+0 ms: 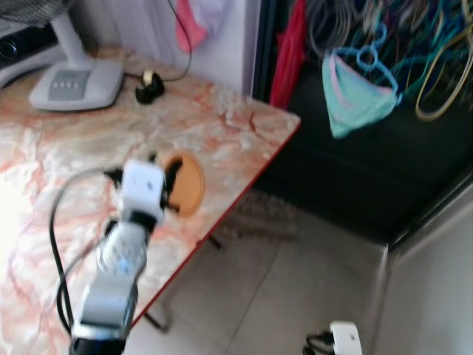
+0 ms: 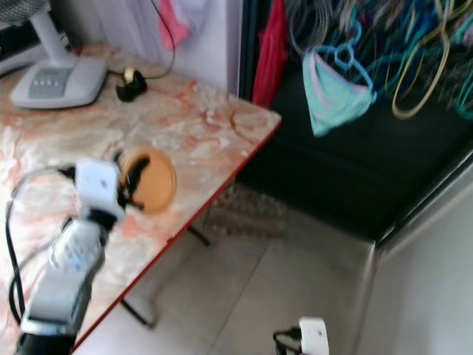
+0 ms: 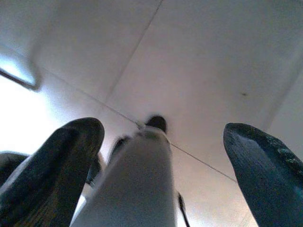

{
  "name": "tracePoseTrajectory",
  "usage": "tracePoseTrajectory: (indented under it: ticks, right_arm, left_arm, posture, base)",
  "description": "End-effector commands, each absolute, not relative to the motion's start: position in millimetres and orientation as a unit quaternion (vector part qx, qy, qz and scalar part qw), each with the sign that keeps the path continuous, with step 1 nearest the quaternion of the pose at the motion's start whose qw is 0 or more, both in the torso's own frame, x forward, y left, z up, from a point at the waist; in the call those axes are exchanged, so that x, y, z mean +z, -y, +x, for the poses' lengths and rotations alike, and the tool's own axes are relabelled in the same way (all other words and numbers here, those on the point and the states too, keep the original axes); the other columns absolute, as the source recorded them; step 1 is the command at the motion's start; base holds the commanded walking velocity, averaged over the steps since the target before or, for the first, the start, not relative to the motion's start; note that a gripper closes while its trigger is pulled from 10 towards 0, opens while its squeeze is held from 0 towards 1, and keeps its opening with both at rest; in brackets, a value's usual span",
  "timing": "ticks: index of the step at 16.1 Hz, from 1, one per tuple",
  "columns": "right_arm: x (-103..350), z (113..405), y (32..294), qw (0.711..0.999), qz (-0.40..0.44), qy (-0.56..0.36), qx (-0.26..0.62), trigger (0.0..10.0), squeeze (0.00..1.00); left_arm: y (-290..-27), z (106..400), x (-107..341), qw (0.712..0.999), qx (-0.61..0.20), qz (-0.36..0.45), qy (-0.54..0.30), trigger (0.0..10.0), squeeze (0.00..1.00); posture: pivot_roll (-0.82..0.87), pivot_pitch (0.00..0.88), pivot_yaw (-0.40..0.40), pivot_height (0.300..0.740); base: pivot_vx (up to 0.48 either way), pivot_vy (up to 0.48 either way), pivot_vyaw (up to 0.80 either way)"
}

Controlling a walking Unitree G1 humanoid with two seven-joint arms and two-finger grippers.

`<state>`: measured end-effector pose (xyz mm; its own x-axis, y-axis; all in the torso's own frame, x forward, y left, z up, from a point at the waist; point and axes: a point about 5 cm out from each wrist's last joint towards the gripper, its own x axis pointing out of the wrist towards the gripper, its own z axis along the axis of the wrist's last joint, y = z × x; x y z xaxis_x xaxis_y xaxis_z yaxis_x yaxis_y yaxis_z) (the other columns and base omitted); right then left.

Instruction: Restocking fridge

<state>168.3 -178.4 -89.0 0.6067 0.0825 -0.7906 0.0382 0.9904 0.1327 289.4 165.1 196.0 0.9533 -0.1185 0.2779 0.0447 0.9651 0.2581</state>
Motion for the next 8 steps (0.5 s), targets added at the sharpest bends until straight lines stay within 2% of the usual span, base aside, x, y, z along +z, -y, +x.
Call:
tracePoseTrajectory:
  ticks: [1,8]
  right_arm:
    - [-92.2,159.4,185.4,0.888,0.064,-0.456,0.002,10.0,0.00]
    - [-92.2,160.3,183.1,0.888,0.067,-0.455,0.000,10.0,0.00]
  left_arm:
    - [-154.4,288.6,199.5,0.979,-0.062,0.116,0.157,10.0,0.00]
    - [-153.4,289.7,198.1,0.979,-0.074,0.106,0.155,10.0,0.00]
  posture:
    - [0.01,0.125,0.005,0.740]
    - [0.01,0.119,0.017,0.740]
  base:
    - [0.000,0.000,-0.80]
    - [0.000,0.000,-0.80]
